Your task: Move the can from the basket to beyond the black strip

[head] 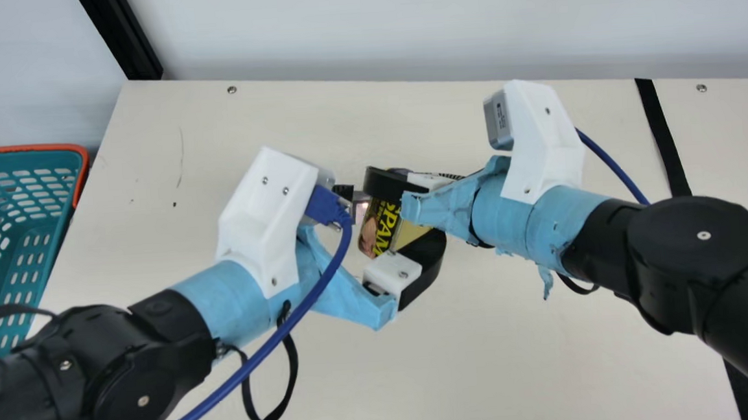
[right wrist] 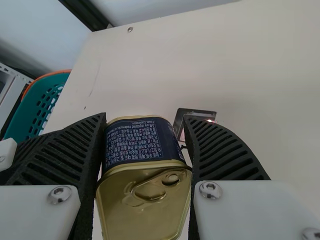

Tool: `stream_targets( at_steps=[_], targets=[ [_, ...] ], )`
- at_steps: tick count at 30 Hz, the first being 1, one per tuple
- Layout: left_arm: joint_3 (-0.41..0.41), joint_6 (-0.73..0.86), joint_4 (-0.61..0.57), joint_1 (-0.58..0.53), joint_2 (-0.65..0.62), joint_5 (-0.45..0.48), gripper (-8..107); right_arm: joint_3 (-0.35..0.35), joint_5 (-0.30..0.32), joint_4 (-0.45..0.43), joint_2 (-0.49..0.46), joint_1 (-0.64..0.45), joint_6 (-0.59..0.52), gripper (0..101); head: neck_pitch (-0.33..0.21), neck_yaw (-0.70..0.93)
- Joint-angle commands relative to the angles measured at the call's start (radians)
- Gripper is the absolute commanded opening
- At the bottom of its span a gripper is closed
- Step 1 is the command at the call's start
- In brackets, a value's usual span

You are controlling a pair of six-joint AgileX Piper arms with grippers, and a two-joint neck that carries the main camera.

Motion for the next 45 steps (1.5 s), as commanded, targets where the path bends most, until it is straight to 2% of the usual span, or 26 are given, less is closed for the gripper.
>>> stream_targets(
  at_steps=[1,10,18,28,35,36,40,45],
  targets=[
    [0.002,0.006,0.012,0.002,-0.001,0.017,90,0.002,-0.004,-0.011,-0.004,-0.002,0.009,0,-0.034,-0.005],
    [0.043,0.022,0.074,0.035,-0.059,0.099,90,0.015,-0.024,-0.074,-0.025,-0.025,0.055,0,-0.034,-0.005],
    [0.124,-0.036,0.144,0.116,-0.174,0.138,90,0.026,-0.031,-0.131,-0.048,-0.044,0.098,0,-0.034,-0.005],
    [0.258,-0.158,0.270,0.351,-0.359,0.164,90,0.044,-0.049,-0.191,-0.076,-0.029,0.154,0,-0.034,-0.005],
    [0.326,-0.271,0.437,0.625,-0.503,0.235,90,0.054,-0.074,-0.216,-0.098,-0.002,0.185,0,-0.034,-0.006],
    [0.318,-0.240,0.374,0.491,-0.459,0.217,90,0.057,-0.080,-0.222,-0.101,0.002,0.191,0,-0.034,-0.008],
    [0.327,-0.272,0.434,0.604,-0.503,0.233,90,0.067,-0.100,-0.252,-0.111,0.012,0.214,0,-0.034,-0.026],
    [0.327,-0.272,0.434,0.623,-0.503,0.235,90,0.086,-0.126,-0.316,-0.125,0.004,0.256,0,-0.036,-0.061]
  ],
)
